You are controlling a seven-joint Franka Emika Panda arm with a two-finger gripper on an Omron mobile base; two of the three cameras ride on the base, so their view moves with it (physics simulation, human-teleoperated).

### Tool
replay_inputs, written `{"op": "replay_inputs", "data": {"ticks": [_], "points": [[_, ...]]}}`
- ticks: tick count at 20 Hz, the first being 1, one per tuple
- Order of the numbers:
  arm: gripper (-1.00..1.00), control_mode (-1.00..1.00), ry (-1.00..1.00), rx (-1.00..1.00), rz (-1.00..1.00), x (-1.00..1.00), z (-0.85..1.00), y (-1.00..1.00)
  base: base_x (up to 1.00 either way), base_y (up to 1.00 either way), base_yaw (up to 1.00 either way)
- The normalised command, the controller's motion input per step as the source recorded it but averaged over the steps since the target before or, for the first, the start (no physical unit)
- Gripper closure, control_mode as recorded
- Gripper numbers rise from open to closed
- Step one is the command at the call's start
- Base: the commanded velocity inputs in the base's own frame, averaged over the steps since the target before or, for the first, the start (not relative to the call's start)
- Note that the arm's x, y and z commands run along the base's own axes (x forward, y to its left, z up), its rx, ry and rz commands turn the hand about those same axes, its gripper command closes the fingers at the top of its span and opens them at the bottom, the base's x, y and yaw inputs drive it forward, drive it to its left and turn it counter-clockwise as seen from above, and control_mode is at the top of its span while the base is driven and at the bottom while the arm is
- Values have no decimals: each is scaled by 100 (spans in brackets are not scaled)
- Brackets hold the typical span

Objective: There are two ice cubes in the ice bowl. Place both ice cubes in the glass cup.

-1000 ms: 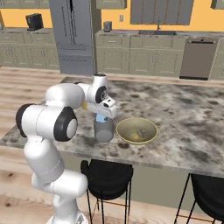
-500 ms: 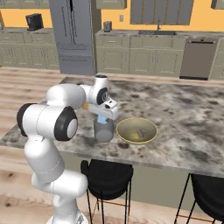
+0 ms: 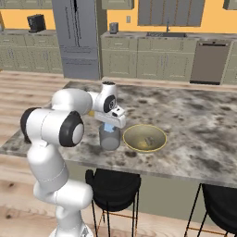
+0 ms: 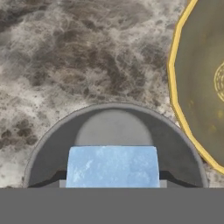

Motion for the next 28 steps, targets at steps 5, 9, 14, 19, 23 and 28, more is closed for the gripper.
{"op": "replay_inputs", "data": {"ticks": [5,9,14,19,23,28], "points": [[100,-100,0,0,0,18,-4,0,0,0,0],[-100,-100,1,0,0,3,-18,0,0,0,0],[-100,-100,0,0,0,4,6,0,0,0,0],[-100,-100,-4,0,0,0,49,-6,0,0,0],[-100,-100,0,0,0,-47,43,-32,0,0,0],[-100,-100,-4,-4,5,-74,3,-92,0,0,0]]}}
